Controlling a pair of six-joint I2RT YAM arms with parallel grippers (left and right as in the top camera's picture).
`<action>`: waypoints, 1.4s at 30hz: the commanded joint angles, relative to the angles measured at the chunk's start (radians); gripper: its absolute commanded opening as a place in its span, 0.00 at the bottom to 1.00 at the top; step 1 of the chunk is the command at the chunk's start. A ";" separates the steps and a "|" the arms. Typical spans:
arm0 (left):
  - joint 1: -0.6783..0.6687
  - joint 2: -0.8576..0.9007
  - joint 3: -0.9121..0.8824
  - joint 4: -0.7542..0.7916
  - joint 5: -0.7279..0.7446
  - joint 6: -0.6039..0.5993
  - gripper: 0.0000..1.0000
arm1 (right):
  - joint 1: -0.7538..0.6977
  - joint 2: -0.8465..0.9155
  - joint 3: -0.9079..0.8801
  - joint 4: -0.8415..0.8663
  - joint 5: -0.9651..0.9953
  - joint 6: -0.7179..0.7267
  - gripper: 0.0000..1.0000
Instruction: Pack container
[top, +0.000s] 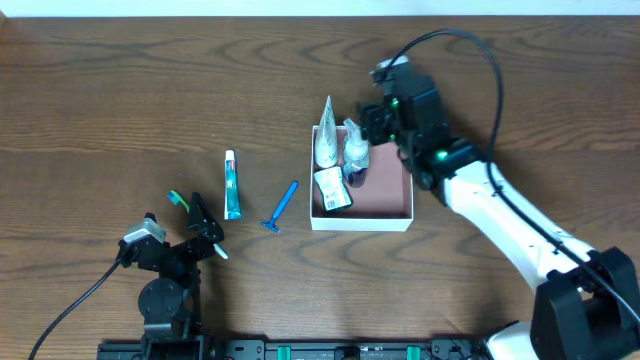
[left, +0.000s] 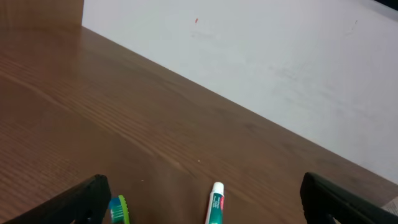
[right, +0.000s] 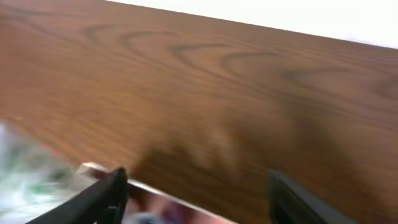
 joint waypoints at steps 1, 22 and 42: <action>-0.002 -0.005 -0.022 -0.035 -0.005 0.009 0.98 | -0.058 -0.084 0.049 -0.034 0.047 -0.007 0.77; -0.002 -0.005 -0.022 -0.032 -0.024 0.010 0.98 | -0.557 -0.384 0.053 -0.436 0.096 0.090 0.99; -0.002 0.167 0.227 -0.269 0.004 0.009 0.98 | -0.557 -0.384 0.053 -0.601 0.096 0.090 0.99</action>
